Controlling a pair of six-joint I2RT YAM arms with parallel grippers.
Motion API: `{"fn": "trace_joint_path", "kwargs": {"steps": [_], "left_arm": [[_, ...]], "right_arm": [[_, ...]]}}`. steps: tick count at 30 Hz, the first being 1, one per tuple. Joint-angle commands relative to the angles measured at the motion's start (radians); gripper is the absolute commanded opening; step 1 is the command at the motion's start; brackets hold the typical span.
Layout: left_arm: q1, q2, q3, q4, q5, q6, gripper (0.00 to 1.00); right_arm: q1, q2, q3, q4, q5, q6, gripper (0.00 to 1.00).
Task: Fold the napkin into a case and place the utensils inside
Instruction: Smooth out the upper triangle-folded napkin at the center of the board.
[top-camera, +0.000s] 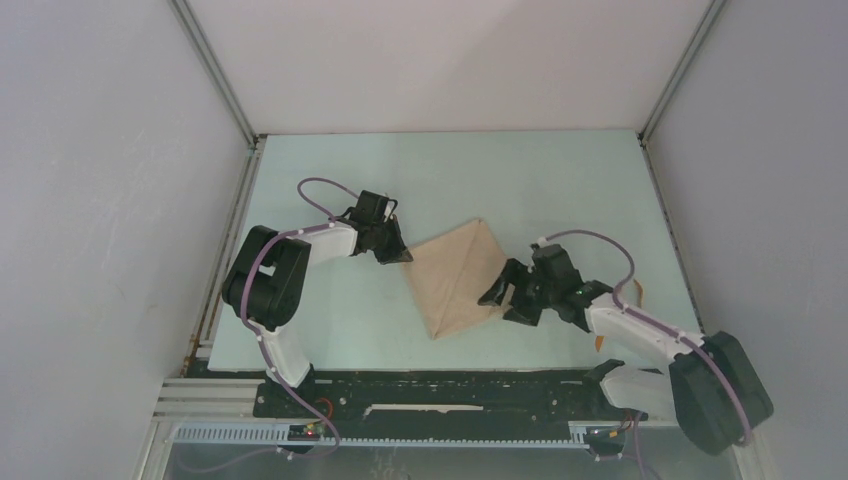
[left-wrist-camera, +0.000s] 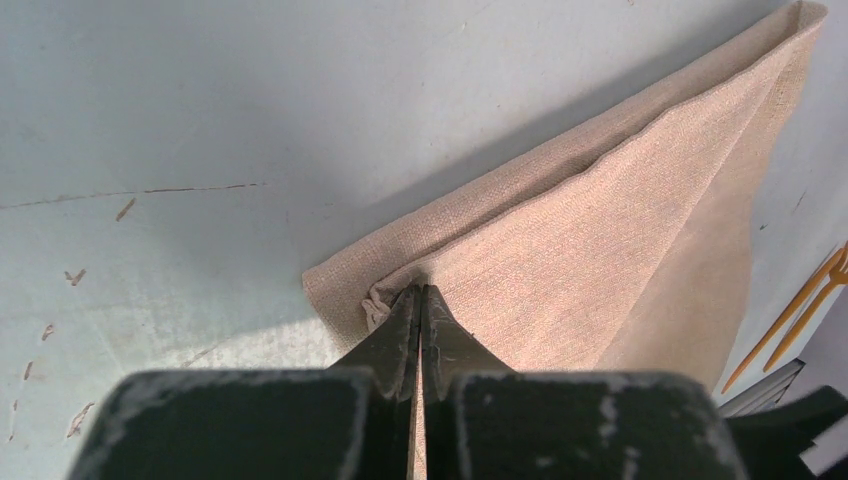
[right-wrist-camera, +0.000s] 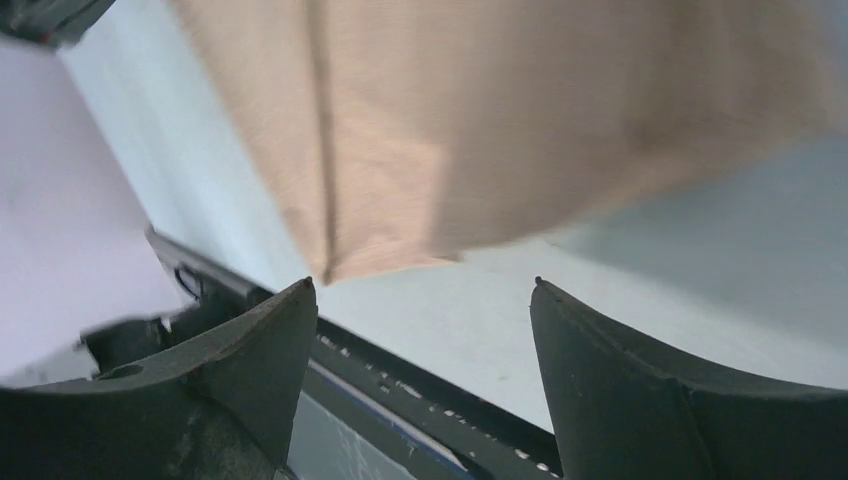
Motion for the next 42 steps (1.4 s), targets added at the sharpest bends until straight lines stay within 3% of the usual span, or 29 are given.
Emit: {"fn": "trace_joint_path", "kwargs": {"steps": [1, 9, 20, 27, 31, 34, 38, 42], "left_arm": [[0.007, 0.048, -0.015, -0.057, -0.103, 0.034, 0.0], [0.008, 0.047, -0.008, -0.064, -0.103, 0.037, 0.0], [0.008, 0.053, 0.0, -0.067, -0.1, 0.039, 0.0], [0.008, 0.049, -0.005, -0.068, -0.104, 0.04, 0.0], [0.008, 0.051, -0.003, -0.067, -0.103, 0.042, 0.0], [0.008, 0.05, -0.002, -0.067, -0.103, 0.041, 0.0], [0.008, 0.053, 0.0, -0.067, -0.102, 0.039, 0.0], [0.007, 0.05, -0.004, -0.067, -0.098, 0.039, 0.0]], "right_arm": [[-0.078, -0.124, -0.134, 0.09, 0.1, 0.218, 0.86], [-0.197, -0.076, -0.202, 0.29, -0.02, 0.258, 0.81], [-0.216, 0.063, -0.201, 0.462, -0.025, 0.339, 0.76], [-0.238, -0.008, -0.214, 0.503, 0.037, 0.368, 0.76], [-0.242, -0.142, -0.204, 0.354, 0.122, 0.332, 0.75], [-0.238, -0.293, -0.188, 0.068, 0.234, 0.305, 0.75], [-0.183, -0.472, -0.16, -0.122, 0.423, 0.186, 0.76], [-0.254, -0.393, -0.111, -0.1, 0.264, -0.031, 0.77]]}}
